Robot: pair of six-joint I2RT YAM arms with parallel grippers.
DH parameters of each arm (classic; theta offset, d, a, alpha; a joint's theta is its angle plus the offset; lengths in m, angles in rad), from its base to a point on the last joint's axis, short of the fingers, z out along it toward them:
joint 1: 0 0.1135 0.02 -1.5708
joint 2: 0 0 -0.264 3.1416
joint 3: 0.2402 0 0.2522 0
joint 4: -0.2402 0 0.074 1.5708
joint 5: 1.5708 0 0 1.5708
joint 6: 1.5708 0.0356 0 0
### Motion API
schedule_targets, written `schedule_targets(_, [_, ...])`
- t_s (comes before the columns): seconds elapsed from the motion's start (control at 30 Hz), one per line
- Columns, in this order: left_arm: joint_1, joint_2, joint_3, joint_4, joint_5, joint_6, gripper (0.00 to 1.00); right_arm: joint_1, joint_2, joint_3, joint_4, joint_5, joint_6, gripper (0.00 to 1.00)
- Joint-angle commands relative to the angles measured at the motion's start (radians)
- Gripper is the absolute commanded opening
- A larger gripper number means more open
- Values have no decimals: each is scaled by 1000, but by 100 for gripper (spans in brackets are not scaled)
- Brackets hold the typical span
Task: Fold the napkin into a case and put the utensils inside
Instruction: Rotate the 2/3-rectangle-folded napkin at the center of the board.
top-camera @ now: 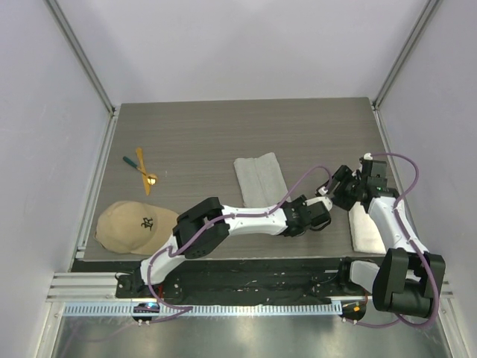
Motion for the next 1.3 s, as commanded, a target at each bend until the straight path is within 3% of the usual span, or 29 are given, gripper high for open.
schedule_targets(0.0, [19,23,2,99,-32,29,39,-4,15,-18,-21,-46,-14,66])
schedule_targets(0.5, [53,-93,-176,308,-52,-20,3,-10,92,-32,42,-110,-18,72])
schedule_targets(0.73, [106,-273,-365,406,39,-162,0,-2,120,-70,152,-257,-6,74])
schedule_targets(0.87, [138,-388,-530,486,107,-256,0,85,184,-60,207,-322,6,72])
schedule_targets(1.1, [177,-581,-783,642,195,-419,0,272,206,-90,381,-314,137,74])
schedule_targets(1.27, [203,-670,-900,694,222,-491,0,334,233,-92,494,-297,155,74])
